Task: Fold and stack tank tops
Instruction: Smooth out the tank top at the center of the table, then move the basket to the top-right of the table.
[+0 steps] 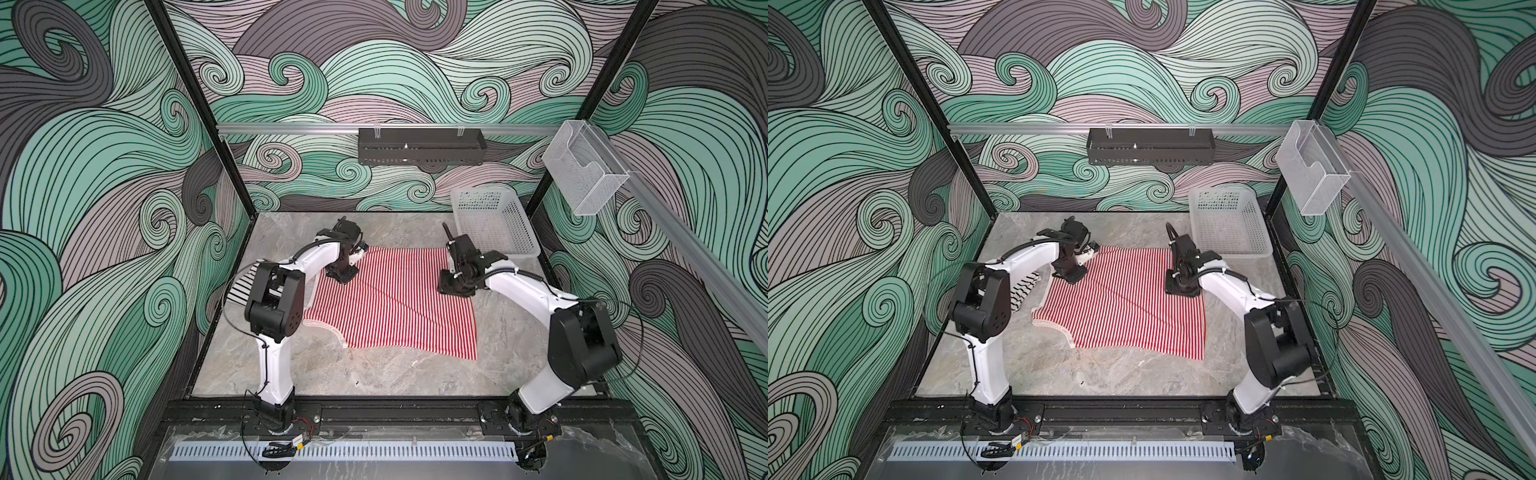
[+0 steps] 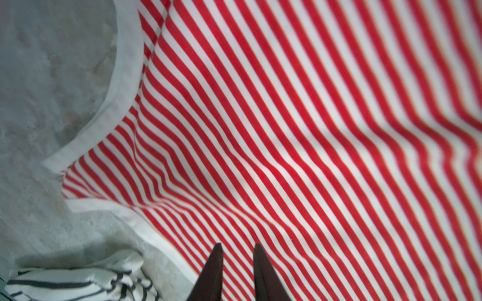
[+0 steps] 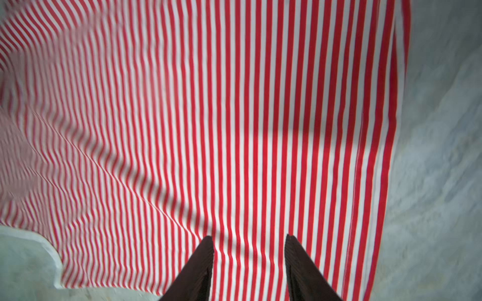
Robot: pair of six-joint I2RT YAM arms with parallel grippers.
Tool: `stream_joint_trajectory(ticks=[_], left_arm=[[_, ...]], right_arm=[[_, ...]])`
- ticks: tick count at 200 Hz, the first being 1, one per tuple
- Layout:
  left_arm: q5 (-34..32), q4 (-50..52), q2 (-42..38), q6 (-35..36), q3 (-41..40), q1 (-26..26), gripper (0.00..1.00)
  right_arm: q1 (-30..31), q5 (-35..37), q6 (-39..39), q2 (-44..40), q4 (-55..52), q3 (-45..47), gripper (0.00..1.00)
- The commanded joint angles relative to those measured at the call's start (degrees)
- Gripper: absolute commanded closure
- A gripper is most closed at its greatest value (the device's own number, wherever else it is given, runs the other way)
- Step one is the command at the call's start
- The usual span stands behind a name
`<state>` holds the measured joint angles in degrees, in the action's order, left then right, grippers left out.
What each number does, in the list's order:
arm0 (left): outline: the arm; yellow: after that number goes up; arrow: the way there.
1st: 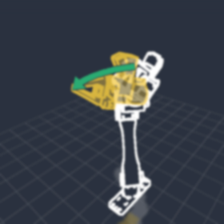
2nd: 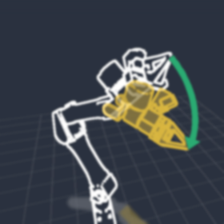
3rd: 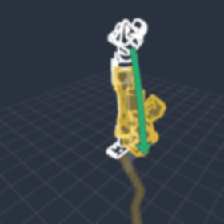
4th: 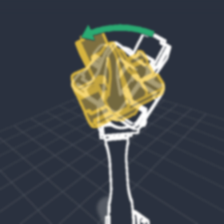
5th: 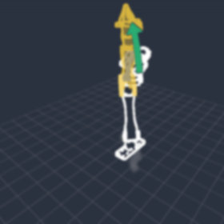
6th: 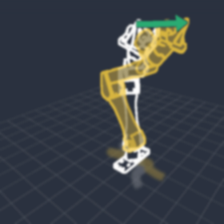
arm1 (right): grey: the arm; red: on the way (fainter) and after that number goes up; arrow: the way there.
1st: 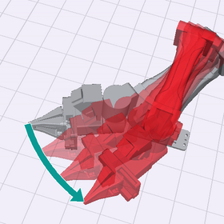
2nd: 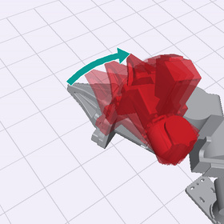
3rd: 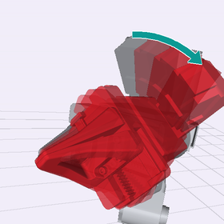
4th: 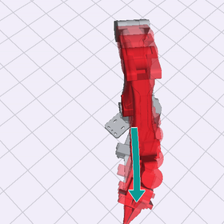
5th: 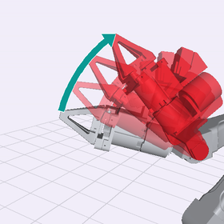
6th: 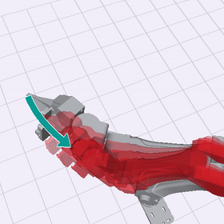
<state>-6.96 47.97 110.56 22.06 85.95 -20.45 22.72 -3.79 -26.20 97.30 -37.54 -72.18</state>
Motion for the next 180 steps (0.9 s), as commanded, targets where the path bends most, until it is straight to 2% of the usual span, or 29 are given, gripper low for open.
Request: stream_joint_trajectory(ticks=[1,47,88,103,116,146,180], left_arm=[[6.4,1.6,-5.6,2.1,-4.7,-1.3,0.75],[7.9,0.4,-14.6,5.2,-20.2,-5.0,0.75],[12.8,1.2,-20.5,7.0,-28.3,-5.9,0.74],[13.3,1.4,-20.7,7.4,-29.7,-6.6,0.74],[13.5,1.6,-20.3,7.2,-30.1,-7.3,0.74],[15.1,1.3,-20.4,7.4,-30.6,-8.0,0.74],[10.0,-1.1,-20.7,7.6,-32.6,-8.9,0.72]], right_arm=[[-2.6,1.6,2.0,9.6,-0.2,-8.8,0.54],[-8.4,2.4,2.1,24.9,-2.7,-26.5,0.54],[-13.7,3.2,0.7,28.6,-3.9,-30.5,0.54],[-15.3,2.1,0.4,28.1,-3.9,-30.0,0.55],[-15.8,-1.8,1.0,26.6,-2.7,-28.6,0.55],[-12.9,-9.2,1.1,19.3,0.9,-21.7,0.53],[-6.5,-6.9,0.9,5.9,2.7,-8.0,0.46]])
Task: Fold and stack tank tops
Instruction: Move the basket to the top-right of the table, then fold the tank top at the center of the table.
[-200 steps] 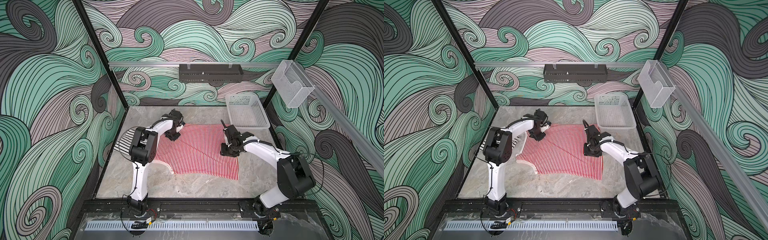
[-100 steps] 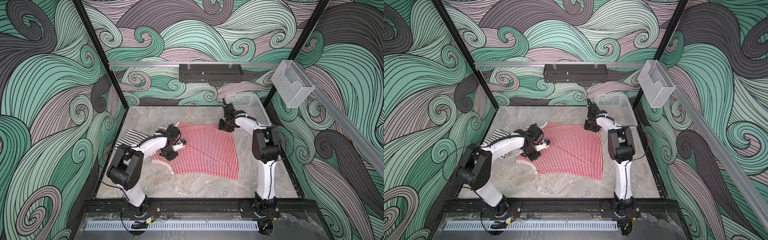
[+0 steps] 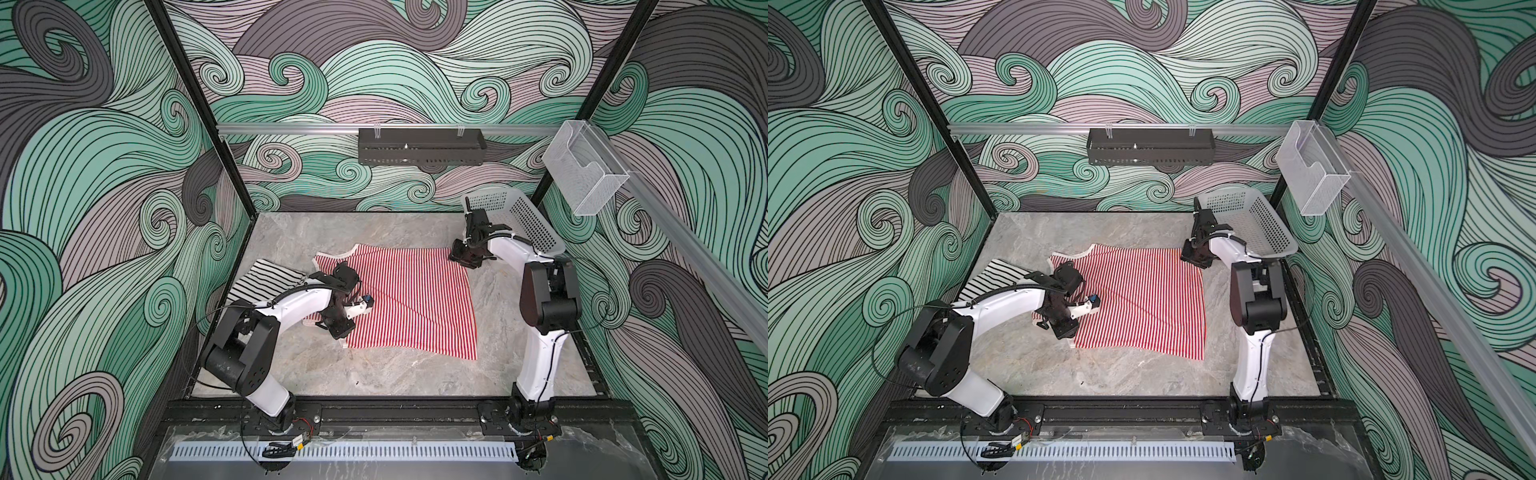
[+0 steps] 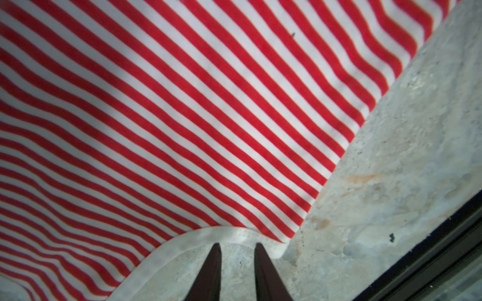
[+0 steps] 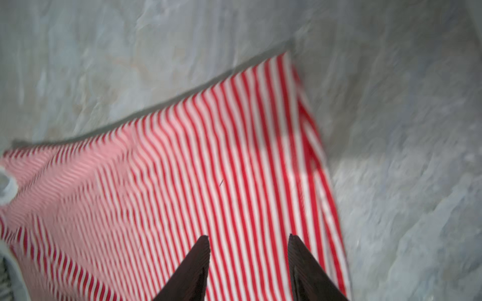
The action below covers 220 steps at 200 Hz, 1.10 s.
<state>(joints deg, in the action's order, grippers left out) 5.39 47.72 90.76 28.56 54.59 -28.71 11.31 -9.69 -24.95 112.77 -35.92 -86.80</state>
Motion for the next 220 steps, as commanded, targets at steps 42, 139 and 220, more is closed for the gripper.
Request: stream_joint_trajectory(ticks=[42,139,220], left_arm=[[-0.6,-2.2,-4.9,1.8,-4.9,-2.7,0.66],[-7.7,-7.8,-6.4,-1.2,-8.7,-9.3,0.57],[-5.0,-7.7,-5.8,-1.4,-9.6,-9.4,0.57]], right_arm=[[10.9,0.2,-3.6,-25.8,-0.1,24.2,0.44],[15.5,0.4,-13.6,-49.1,-10.8,46.0,0.41],[15.6,1.4,-18.8,-59.3,-14.6,54.2,0.41]])
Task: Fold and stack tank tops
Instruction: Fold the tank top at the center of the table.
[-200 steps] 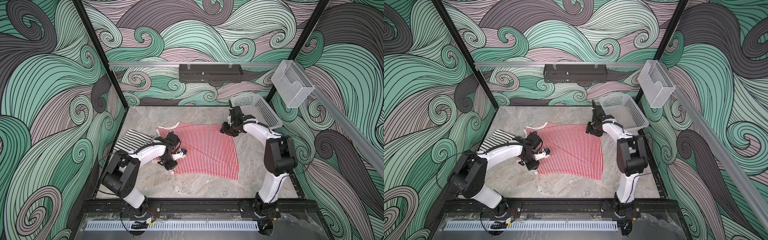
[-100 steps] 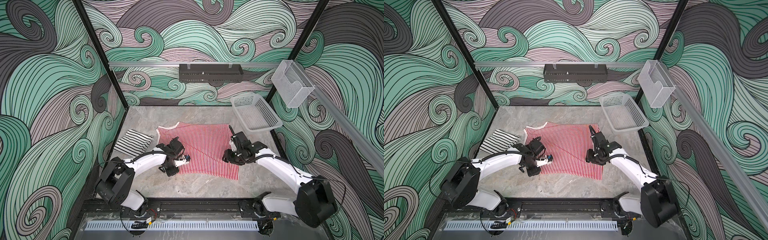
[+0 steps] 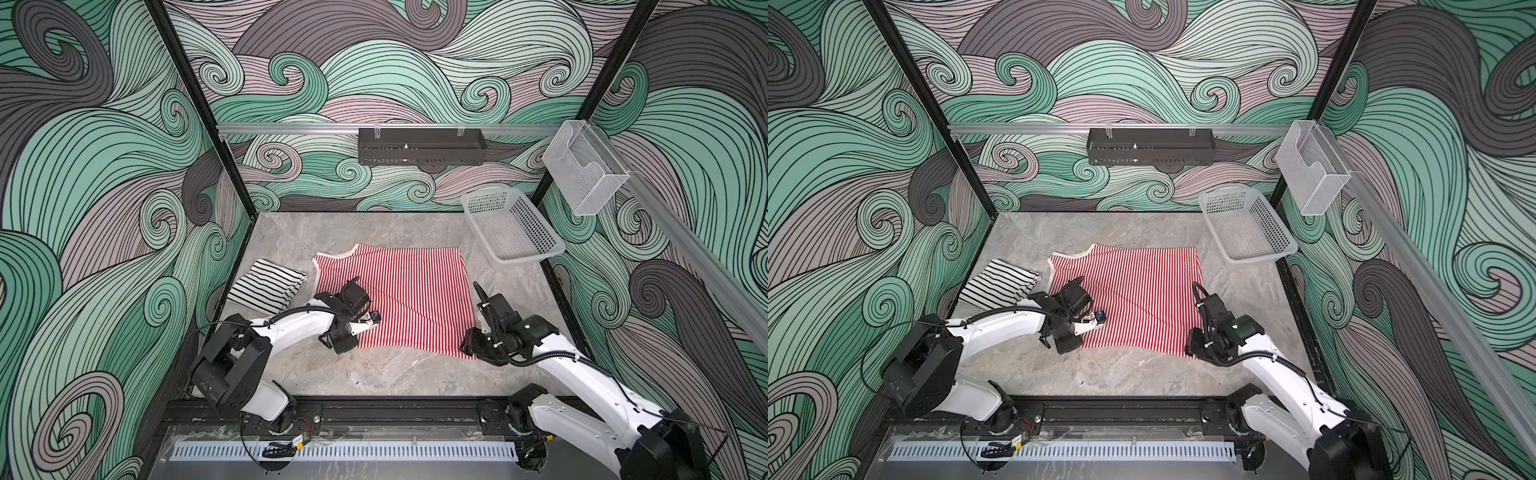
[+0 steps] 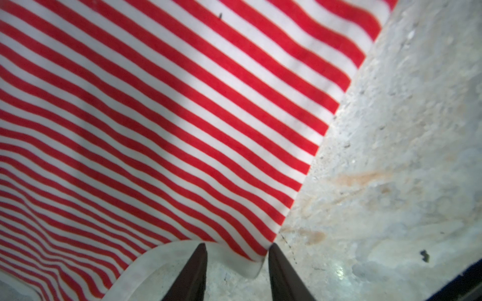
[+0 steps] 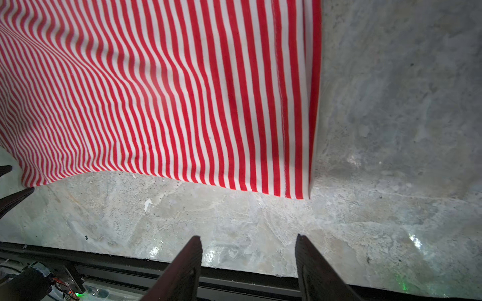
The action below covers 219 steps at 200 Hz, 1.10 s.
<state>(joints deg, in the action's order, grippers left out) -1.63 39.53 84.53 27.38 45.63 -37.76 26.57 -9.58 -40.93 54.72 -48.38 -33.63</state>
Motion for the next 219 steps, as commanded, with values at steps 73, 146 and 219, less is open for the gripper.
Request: stream_joint_trajectory(ticks=[73,146,219], left_arm=[[3.8,0.3,3.0,0.3,-1.3,-0.4,0.59],[5.3,1.3,3.4,0.5,-1.4,-0.4,0.78],[6.1,2.2,2.9,0.1,-0.8,-0.4,0.84]], right_arm=[[0.3,3.6,-4.1,0.0,-1.6,3.0,0.42],[-4.4,4.3,-4.8,2.7,3.3,2.8,0.54],[-5.6,2.9,-3.1,9.3,6.2,2.5,0.54]])
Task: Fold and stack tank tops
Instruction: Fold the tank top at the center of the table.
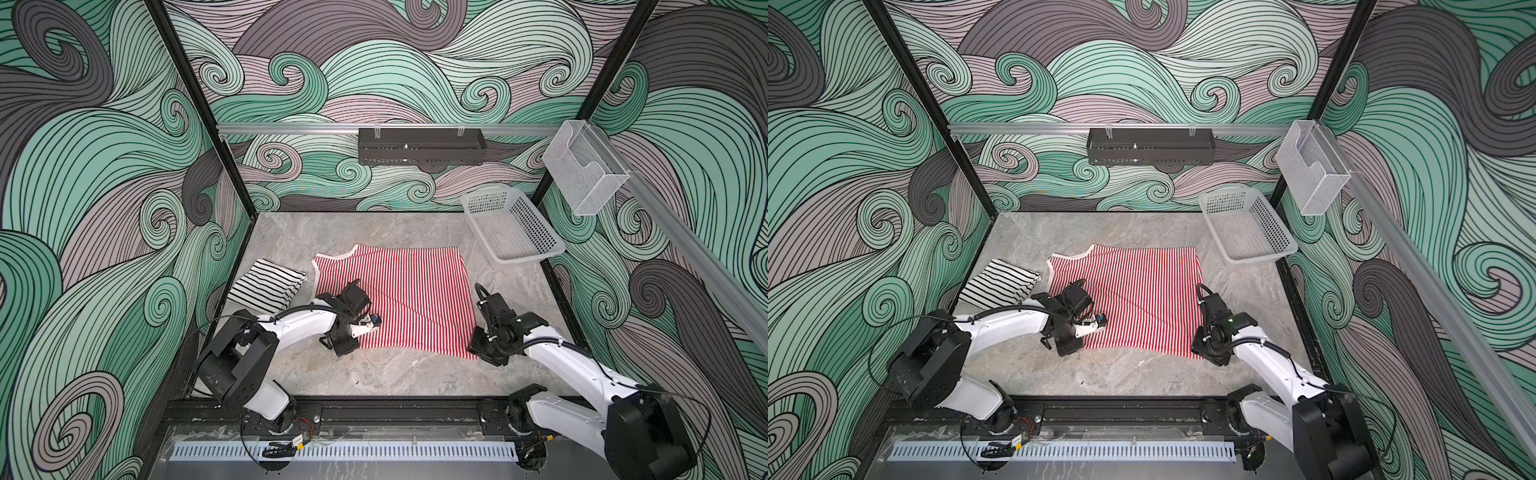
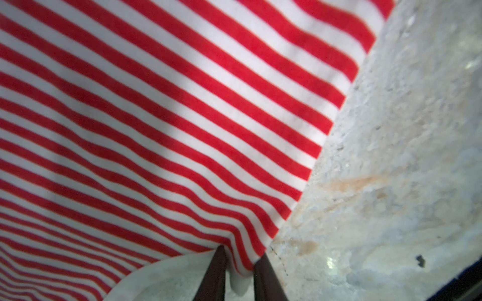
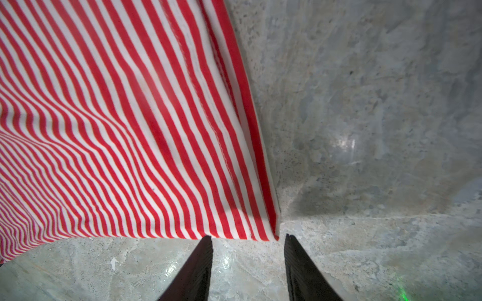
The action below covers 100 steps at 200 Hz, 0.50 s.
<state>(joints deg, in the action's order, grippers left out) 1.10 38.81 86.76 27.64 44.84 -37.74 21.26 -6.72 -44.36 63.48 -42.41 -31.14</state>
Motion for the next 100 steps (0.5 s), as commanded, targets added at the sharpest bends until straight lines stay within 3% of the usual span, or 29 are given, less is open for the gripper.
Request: stream_joint_trajectory(ticks=[1,33,59,100], left_arm=[[3.4,2.9,0.7,-0.1,0.0,-0.4,0.84],[4.1,3.5,0.8,0.0,0.4,-0.4,0.9],[4.0,4.0,0.8,0.3,0.7,-0.4,0.91],[4.1,4.4,0.8,0.4,0.9,-0.4,0.91]], right_arm=[[-0.3,0.2,0.4,0.6,0.2,0.0,0.54],[-0.5,1.8,0.3,0.7,-0.2,1.2,0.57],[-0.6,4.4,0.0,1.3,-1.9,1.0,0.63],[-0.7,5.0,0.3,2.1,-1.9,0.9,0.63]])
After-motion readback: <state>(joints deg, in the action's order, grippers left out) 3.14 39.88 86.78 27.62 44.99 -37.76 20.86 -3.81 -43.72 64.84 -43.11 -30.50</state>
